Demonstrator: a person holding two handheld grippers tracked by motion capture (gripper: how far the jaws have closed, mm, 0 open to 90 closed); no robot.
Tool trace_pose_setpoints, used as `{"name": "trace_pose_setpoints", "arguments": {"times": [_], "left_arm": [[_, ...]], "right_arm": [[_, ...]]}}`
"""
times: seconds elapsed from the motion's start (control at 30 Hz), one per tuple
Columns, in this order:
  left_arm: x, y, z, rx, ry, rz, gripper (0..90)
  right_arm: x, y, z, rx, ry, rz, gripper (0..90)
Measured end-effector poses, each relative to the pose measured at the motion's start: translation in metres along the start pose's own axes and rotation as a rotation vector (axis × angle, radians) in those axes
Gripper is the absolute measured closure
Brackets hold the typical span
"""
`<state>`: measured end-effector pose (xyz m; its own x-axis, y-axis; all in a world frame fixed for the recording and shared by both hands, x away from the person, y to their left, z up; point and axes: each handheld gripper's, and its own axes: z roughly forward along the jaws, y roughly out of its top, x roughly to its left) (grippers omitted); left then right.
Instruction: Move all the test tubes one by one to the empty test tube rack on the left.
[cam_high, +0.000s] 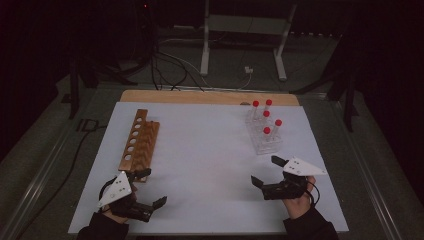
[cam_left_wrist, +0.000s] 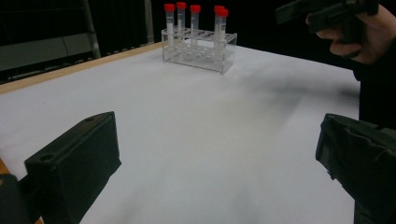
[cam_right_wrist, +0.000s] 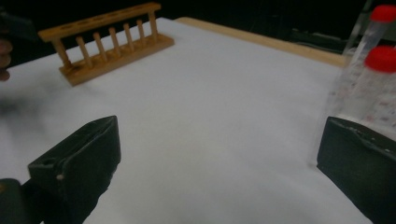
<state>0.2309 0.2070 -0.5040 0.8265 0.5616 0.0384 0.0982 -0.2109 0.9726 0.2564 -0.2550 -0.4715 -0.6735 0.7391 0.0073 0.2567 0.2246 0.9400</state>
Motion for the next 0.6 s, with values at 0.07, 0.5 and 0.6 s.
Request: {"name": "trace_pose_setpoints", "arguments": {"times": [0.07,0.5,0.6], "left_arm": [[0.0,0.0,0.0,-0.001,-0.002,-0.001,0.5],[0.0,0.0,0.0,-0.004,-0.001,0.0,0.5],[0.0,0.0,0.0,-0.006,0.0,0.001,0.5]], "right_arm": [[-0.001,0.002,0.0,-0.002,-0.007,-0.002,0.0],[-0.029,0.02,0.022,-0.016,-0.102,0.085,0.0],[-0.038,0.022,0.027,-0.017,-0.127,0.118,0.0]]}}
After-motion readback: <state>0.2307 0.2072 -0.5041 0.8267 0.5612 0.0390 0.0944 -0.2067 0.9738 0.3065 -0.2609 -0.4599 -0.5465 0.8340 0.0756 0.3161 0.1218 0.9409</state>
